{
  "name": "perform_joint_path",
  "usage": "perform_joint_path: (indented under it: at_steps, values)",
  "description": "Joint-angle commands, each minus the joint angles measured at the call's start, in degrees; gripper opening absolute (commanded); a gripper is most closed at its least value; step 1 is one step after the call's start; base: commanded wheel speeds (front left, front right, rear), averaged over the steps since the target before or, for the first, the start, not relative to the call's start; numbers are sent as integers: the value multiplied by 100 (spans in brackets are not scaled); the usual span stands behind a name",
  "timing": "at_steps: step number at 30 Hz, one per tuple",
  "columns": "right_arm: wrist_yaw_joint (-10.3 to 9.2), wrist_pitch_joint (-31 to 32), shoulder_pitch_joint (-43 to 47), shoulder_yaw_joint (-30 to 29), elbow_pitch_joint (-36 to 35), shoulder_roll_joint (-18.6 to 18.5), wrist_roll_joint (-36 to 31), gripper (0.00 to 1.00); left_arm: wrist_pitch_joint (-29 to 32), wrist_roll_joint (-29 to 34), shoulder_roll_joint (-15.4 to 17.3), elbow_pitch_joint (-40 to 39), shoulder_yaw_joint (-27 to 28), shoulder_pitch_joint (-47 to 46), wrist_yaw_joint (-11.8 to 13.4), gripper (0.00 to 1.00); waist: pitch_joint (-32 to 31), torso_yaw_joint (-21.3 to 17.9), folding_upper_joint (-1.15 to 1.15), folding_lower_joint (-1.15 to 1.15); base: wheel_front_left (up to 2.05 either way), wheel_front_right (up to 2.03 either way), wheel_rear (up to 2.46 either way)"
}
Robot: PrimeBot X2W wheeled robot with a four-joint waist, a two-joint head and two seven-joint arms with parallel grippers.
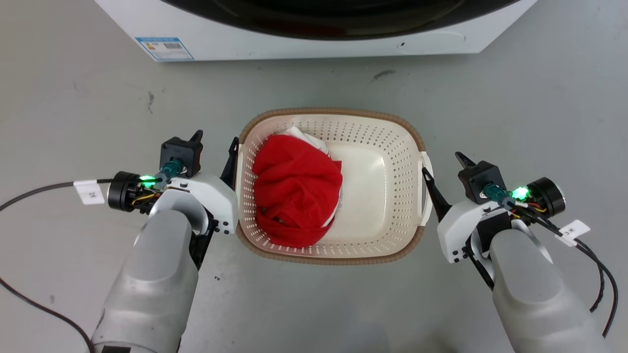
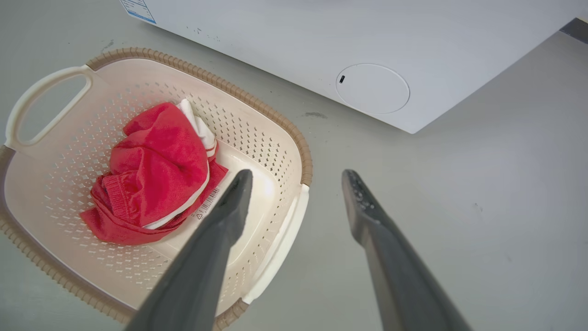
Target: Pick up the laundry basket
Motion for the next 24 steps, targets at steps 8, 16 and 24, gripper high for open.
perform_joint_path:
  at_steps: [8, 16, 24]
  values:
    - [-4, -10, -550, 104, 664, 0, 102, 100, -15, -240, 21, 757, -399, -576, -4, 100, 581, -54, 0, -1, 0, 0, 0]
    - [-4, -10, -868, 146, 1128, 0, 191, 100, -15, -412, 109, 1075, -638, -824, -6, 100, 976, -45, 0, -1, 0, 0, 0]
    - [-4, -11, -1072, 254, 1388, 0, 373, 100, -15, -599, 125, 1240, -897, -951, -6, 100, 1276, -34, 0, -1, 0, 0, 0]
